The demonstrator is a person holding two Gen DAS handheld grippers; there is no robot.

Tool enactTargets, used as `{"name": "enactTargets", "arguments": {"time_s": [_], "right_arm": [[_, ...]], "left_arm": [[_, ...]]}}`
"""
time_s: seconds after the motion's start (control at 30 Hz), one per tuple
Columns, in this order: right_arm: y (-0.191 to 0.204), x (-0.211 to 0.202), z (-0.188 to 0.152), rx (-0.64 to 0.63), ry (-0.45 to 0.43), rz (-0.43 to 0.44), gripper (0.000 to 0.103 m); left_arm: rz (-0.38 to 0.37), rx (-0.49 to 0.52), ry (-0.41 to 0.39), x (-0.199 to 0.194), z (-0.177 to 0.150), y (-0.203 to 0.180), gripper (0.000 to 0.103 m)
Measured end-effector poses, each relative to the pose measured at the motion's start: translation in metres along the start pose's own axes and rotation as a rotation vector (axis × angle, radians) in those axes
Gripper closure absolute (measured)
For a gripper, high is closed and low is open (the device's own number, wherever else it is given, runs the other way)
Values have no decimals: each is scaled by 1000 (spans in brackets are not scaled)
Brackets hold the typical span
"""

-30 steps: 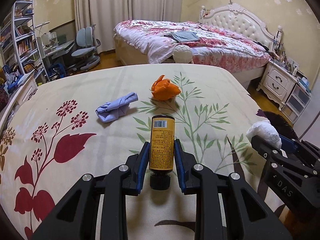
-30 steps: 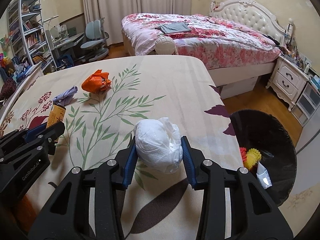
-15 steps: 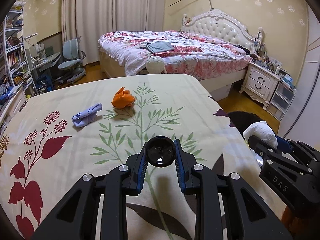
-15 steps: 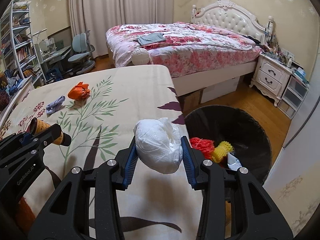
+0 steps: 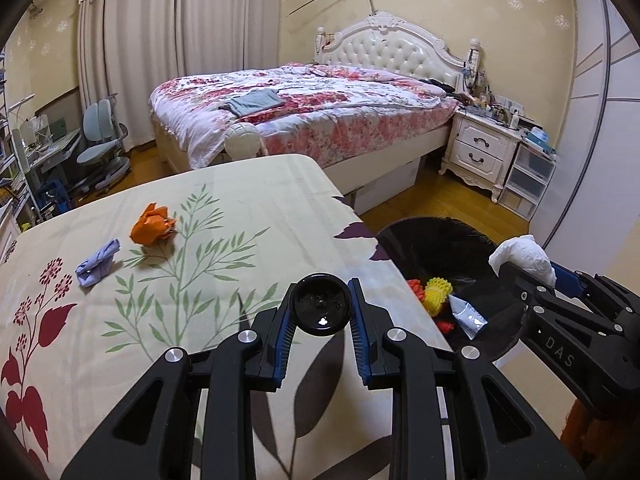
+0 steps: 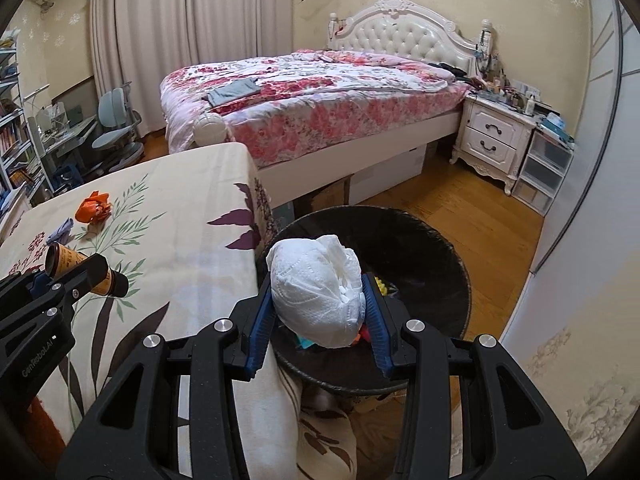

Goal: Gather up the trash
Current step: 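Lift the bottle and white bag and carry them toward the black bin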

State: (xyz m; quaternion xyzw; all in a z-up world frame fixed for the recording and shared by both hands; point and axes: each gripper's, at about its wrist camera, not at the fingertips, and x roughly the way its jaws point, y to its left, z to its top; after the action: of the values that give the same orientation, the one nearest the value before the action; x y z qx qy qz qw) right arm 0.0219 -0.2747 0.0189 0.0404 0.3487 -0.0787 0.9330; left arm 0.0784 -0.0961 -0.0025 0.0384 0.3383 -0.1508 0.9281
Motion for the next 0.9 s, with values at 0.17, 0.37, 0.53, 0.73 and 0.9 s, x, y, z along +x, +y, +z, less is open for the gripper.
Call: {"name": "enactTargets", "arguments": {"time_s": [0.17,0.37,0.53,0.73,0.9], "right_arm": [[-19,5,6,28,-13,-33,62],[-38,14,13,58,-20,-60,62],[-46,23,17,66,-22,-72,62],[-56,39,20,84,-9,-84,62],[-66,48,21,103,3,-93,62]], "left_arm": [[-29,24,-4,12,8,-23,76],[-42,48,-7,27,14,-41,76],[-42,56,4,41,20,-51,76],[-39,86,7,57,28,-66,76],[-35,91,27,72,33,-75,76]]}}
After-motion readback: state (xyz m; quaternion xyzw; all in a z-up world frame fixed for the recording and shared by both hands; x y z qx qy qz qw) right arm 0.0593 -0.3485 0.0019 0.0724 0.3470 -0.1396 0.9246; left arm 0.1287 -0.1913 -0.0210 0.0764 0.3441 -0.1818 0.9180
